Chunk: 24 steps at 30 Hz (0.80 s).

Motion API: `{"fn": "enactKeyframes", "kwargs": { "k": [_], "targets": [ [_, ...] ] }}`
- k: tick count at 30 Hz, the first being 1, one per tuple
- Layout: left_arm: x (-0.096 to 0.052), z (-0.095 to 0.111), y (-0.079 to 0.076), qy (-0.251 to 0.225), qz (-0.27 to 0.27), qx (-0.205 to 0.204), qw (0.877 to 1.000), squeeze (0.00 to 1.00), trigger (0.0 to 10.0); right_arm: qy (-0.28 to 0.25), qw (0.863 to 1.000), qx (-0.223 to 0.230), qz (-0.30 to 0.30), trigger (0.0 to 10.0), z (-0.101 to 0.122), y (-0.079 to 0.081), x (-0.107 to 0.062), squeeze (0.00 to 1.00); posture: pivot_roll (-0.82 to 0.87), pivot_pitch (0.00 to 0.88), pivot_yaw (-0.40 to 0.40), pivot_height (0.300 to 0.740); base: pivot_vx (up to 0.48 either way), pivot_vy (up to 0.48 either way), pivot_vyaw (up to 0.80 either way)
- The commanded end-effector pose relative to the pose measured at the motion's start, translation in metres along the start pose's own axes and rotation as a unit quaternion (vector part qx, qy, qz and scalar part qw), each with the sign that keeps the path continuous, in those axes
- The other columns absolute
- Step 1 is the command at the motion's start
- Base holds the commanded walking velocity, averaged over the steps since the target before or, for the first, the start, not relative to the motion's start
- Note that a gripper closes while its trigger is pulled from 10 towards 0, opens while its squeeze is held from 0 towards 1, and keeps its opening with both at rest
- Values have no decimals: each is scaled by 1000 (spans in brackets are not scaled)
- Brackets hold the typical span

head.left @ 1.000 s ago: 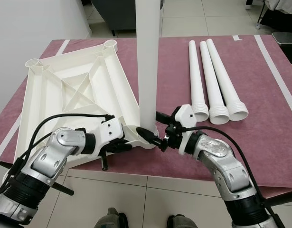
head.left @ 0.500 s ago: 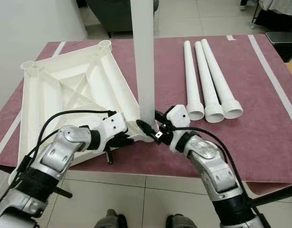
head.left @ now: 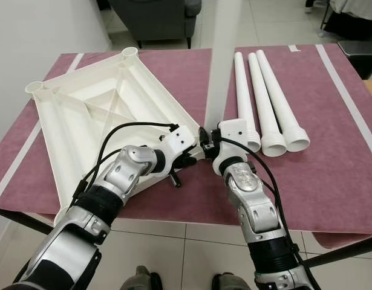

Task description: Building children table

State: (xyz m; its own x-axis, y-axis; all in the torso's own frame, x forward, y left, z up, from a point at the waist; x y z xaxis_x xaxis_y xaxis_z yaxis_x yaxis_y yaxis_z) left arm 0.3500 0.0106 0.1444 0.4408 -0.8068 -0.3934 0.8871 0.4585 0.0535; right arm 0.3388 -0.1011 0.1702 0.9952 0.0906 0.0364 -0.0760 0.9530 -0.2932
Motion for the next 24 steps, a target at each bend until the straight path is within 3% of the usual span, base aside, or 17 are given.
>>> {"fn": "enactKeyframes", "kwargs": {
  "k": [1,2,3,5,6,8,10,11,12,13,15,18,20,23,24],
  "targets": [
    [-6,29,9,-45,28,39,998,0,10000,103,995,-2,-1,0,-47,2,-7,0,-41,96,146,740,0,0,0],
    [-6,28,8,-45,24,40,998,0,10000,98,995,-2,-1,0,-46,3,-7,0,-44,95,149,740,0,0,0],
    [-7,26,6,-44,16,41,998,0,10000,88,996,1,8,2667,-43,5,-7,0,-44,94,149,740,0,0,0],
    [-7,26,6,-44,16,41,998,0,10000,88,996,1,8,2667,-43,5,-7,0,-44,94,149,740,0,0,0],
    [-11,21,1,-42,-3,45,998,0,10000,55,998,8,21,10000,-32,4,-5,1000,-41,91,147,740,0,0,0],
    [-11,21,1,-42,-3,45,998,0,10000,55,998,8,21,10000,-32,4,-5,1000,-41,91,147,740,0,0,0],
    [-16,17,-3,-39,-19,50,998,0,10000,6,998,12,56,10000,-16,4,-4,1000,-38,91,145,740,0,0,0],
    [-18,15,-4,-38,-24,53,998,0,10000,-8,998,12,67,10000,-10,4,-4,478,-38,91,145,740,0,0,0],
    [-18,15,-4,-38,-24,53,998,0,10000,-8,998,12,67,10000,-10,4,-4,478,-38,91,145,740,0,0,0],
    [-22,14,-5,-37,-31,56,997,0,10000,-27,996,13,84,10000,-3,3,-4,0,-37,92,144,740,0,0,0],
    [-33,9,-9,-32,-51,70,996,0,10000,-67,990,7,122,10000,11,-2,-5,0,-36,92,144,740,0,0,0],
    [-41,5,-11,-28,-64,80,994,0,10000,-86,986,-3,141,10000,17,-7,-6,0,-34,93,142,740,0,0,0],
    [-59,-3,-19,-18,-97,98,990,0,10000,-113,976,-18,184,10000,26,-12,-11,0,-27,94,138,740,0,0,0],
    [-65,-5,-21,-15,-107,103,989,0,10000,-121,972,-21,202,10000,29,-12,-13,0,-27,94,138,740,0,0,0],
    [-73,-8,-24,-10,-119,110,987,0,10000,-130,963,-25,236,10000,31,-9,-19,0,-22,94,136,740,0,0,0]
  ]
}}
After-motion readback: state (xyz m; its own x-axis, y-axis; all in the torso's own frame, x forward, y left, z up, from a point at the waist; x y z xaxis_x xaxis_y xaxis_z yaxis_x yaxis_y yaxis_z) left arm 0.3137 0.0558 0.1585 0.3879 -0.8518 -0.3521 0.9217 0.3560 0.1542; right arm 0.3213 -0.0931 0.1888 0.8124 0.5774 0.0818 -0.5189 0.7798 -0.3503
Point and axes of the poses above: a point about 5 cm out from each wrist's last joint towards the gripper, its own x axis pointing out of the wrist towards the gripper, its own z axis along the axis of the wrist's last joint, y = z × x, the point moved 3 cm from there along x, pointing out of the wrist towards the gripper, and after that the axes turned 10 degrees about -x, right-handed, at the moved point
